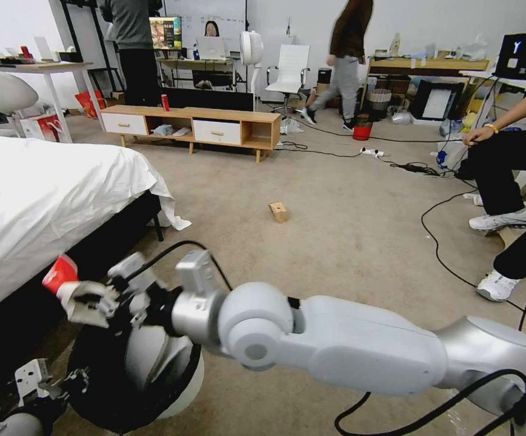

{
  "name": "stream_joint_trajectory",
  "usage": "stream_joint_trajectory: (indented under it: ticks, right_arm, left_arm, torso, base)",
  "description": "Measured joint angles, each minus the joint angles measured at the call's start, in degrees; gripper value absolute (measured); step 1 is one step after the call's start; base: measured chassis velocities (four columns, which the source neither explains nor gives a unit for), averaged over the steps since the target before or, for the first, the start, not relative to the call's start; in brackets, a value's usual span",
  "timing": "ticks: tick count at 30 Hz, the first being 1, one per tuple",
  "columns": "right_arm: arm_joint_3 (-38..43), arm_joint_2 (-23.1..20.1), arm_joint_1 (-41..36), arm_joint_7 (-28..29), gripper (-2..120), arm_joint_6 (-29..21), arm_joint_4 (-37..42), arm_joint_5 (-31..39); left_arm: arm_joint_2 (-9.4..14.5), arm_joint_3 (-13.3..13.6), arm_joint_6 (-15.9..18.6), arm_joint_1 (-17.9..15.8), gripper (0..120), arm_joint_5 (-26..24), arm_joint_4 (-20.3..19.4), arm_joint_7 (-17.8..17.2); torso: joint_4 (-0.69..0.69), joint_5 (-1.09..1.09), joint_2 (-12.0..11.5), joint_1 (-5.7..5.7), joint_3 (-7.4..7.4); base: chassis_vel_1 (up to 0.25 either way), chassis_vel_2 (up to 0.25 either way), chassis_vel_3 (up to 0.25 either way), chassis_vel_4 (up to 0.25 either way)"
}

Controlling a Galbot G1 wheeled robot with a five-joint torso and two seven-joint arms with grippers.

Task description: Pick up the trash bin and place the garbage on the floor into it.

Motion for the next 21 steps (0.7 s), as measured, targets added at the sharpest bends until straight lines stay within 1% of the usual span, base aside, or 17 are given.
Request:
stream_joint_trajectory:
  ticks: [2, 3, 6, 7, 9, 10, 12, 21]
  right_arm:
    - [-0.7, 0.7, 0.5, 2.3, 0, -3.1, -0.4, 0.7]
    - [-0.7, 0.7, 0.5, 2.3, 0, -3.1, -0.4, 0.7]
    - [-1.2, 1.3, 1.0, 6.7, 0, -8.6, -0.7, 2.8]
    - [-1.2, 1.3, 1.0, 6.7, 0, -8.6, -0.7, 2.8]
    - [-1.4, 1.5, 0.9, 8.7, 0, -11.1, -0.9, 4.2]
    - [-1.4, 1.5, 0.9, 8.7, 0, -11.1, -0.9, 4.2]
    - [-1.6, 1.6, 0.4, 10.8, 0, -13.5, -1.2, 5.5]
    - [-1.3, 1.4, -0.8, 13.3, 0, -15.9, -1.9, 6.1]
  left_arm:
    - [0.1, -0.1, 0.0, -0.1, 2, -0.1, 0.0, 0.1]
    - [0.1, -0.1, 0.0, -0.1, 2, -0.1, 0.0, 0.1]
    - [0.1, -0.1, 0.0, -0.4, 2, -0.1, 0.0, 0.3]
    - [0.1, -0.1, 0.0, -0.4, 2, -0.1, 0.0, 0.3]
    - [0.1, -0.1, 0.0, -0.4, 2, -0.1, 0.0, 0.3]
    - [0.1, -0.1, 0.0, -0.4, 2, -0.1, 0.0, 0.3]
    - [0.1, -0.1, 0.0, -0.2, 2, -0.1, -0.1, 0.4]
    - [0.4, -0.3, 0.0, -0.1, 2, -0.2, -0.1, 0.5]
  torso:
    - [0.00, 0.01, 0.0, 0.00, 0.00]
    - [0.00, 0.01, 0.0, 0.00, 0.00]
    - [0.00, 0.00, 0.0, 0.00, 0.00]
    - [0.00, 0.00, 0.0, 0.00, 0.00]
    - [0.00, 0.01, 0.0, 0.00, 0.00]
    - [0.00, 0.01, 0.0, 0.00, 0.00]
    - [0.00, 0.01, 0.0, 0.00, 0.00]
    - [0.00, 0.01, 0.0, 0.00, 0.00]
  base:
    - [0.000, 0.000, 0.000, 0.000]
    - [0.000, 0.000, 0.000, 0.000]
    - [0.000, 0.000, 0.000, 0.000]
    - [0.000, 0.000, 0.000, 0.000]
    - [0.000, 0.000, 0.000, 0.000]
    - [0.000, 0.000, 0.000, 0.000]
    - [0.000, 0.000, 0.000, 0.000]
    - [0.000, 0.000, 0.000, 0.000]
